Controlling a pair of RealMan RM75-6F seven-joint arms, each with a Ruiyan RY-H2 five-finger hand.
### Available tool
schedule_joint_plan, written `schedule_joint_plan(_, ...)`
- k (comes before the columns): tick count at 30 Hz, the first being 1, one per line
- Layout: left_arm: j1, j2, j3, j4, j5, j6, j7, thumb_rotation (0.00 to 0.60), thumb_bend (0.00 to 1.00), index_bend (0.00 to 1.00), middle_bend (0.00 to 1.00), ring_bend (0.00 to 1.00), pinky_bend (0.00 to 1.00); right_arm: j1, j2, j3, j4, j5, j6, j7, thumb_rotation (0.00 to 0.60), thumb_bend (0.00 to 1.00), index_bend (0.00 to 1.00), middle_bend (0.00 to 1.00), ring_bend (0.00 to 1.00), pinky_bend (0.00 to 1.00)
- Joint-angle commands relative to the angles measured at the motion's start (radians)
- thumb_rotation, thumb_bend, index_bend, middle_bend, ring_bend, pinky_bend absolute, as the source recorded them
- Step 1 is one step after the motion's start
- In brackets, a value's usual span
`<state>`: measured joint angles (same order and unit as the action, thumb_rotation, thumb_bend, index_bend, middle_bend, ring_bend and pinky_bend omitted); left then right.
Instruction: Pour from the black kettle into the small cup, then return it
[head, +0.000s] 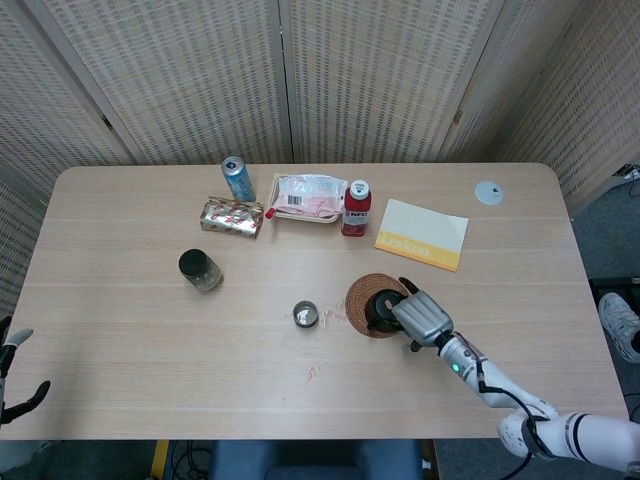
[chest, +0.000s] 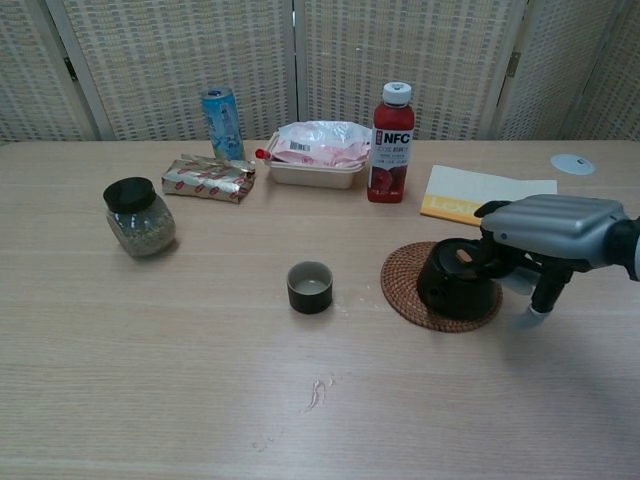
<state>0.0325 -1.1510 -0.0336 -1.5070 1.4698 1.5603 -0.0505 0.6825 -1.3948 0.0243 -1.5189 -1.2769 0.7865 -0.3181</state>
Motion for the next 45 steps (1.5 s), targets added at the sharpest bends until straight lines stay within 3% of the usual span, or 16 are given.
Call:
schedule_joint_plan(1, 0.0, 0.0, -0.001, 0.0, -0.001, 0.0, 0.0, 0.6, 0.25, 0.17, 0.0, 0.06, 0.0, 0.013, -0.008, 0.011, 0.012, 0.002, -0.016, 0.026, 0.558, 0.0, 0.86, 0.88, 0.75, 0.0)
schedule_joint_plan(10, 0.001, 0.007, -0.002, -0.004, -0.001, 0.003, 0.004, 0.6, 0.25, 0.17, 0.0, 0.06, 0.0, 0.046, -0.013, 0.028, 0.029, -0.005, -0.045, 0.065, 0.551, 0.0, 0.91, 0.92, 0.79, 0.0)
schedule_joint_plan(14, 0.0, 0.01, -0.002, -0.009, -0.001, 0.001, 0.005, 0.6, 0.25, 0.17, 0.0, 0.06, 0.0, 0.055, 0.0, 0.033, 0.024, -0.014, -0.051, 0.097, 0.471, 0.0, 0.93, 0.93, 0.8, 0.0)
schedule_joint_plan(20, -0.003, 0.013, -0.003, -0.016, 0.003, 0.0, 0.011, 0.6, 0.25, 0.17, 0.0, 0.06, 0.0, 0.058, 0.02, 0.032, 0.014, -0.03, -0.046, 0.123, 0.428, 0.0, 0.93, 0.93, 0.8, 0.0)
schedule_joint_plan(28, -0.01, 0.016, -0.004, -0.028, 0.008, -0.005, 0.024, 0.6, 0.25, 0.17, 0.0, 0.06, 0.0, 0.059, 0.037, 0.048, -0.006, -0.004, -0.024, 0.113, 0.298, 0.0, 0.98, 0.96, 0.83, 0.0)
schedule_joint_plan(33, -0.011, 0.017, -0.004, -0.032, 0.006, -0.006, 0.029, 0.6, 0.25, 0.17, 0.0, 0.06, 0.0, 0.057, 0.039, 0.059, -0.021, -0.005, 0.005, 0.113, 0.296, 0.0, 1.0, 0.99, 0.87, 0.02)
schedule_joint_plan(36, -0.01, 0.018, -0.003, -0.033, 0.005, -0.008, 0.03, 0.6, 0.25, 0.17, 0.0, 0.06, 0.0, 0.054, 0.038, 0.062, -0.025, -0.023, 0.027, 0.118, 0.295, 0.0, 1.0, 1.0, 0.88, 0.08)
schedule_joint_plan(45, -0.011, 0.015, -0.003, -0.027, 0.005, -0.006, 0.025, 0.6, 0.25, 0.17, 0.0, 0.06, 0.0, 0.058, 0.052, 0.059, -0.051, -0.044, 0.04, 0.113, 0.294, 0.25, 1.0, 1.0, 0.9, 0.17)
